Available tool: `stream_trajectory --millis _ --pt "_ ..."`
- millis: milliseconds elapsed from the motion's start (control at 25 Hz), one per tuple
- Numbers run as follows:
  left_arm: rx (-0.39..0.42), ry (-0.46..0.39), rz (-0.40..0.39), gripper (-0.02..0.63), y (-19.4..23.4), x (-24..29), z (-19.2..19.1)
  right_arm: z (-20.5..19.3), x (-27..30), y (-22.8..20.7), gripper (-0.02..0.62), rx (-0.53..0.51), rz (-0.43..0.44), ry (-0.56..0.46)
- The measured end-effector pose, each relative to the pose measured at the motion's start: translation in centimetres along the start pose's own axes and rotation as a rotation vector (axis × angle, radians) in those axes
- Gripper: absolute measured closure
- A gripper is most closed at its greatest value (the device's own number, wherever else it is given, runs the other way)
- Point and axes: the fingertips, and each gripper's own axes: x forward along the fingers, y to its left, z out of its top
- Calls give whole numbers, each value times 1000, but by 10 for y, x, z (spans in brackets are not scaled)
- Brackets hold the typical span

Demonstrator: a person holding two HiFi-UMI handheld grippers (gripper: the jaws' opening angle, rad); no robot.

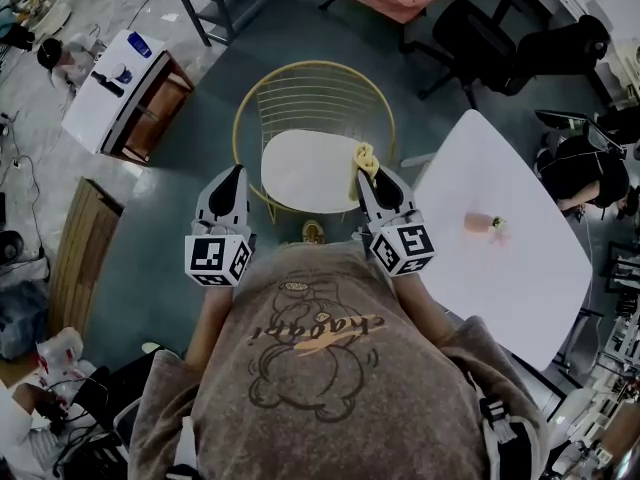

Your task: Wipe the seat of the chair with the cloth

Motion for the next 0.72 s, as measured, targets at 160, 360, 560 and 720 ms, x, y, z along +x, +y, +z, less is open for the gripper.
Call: stream_trajectory --millis 160,360,560,720 --pt "-16 1 1 603 -2 -2 0 -4 -1 4 486 -10 5 5" --pt "-34 8 8 603 -2 -5 -1 -5 -2 5 488 3 8 7" --pt "-38 15 8 603 -2 -7 -3 -6 -3 6 488 12 11 14" --pt "-46 12 8 603 -4 -7 -3 -9 -5 7 488 14 19 20"
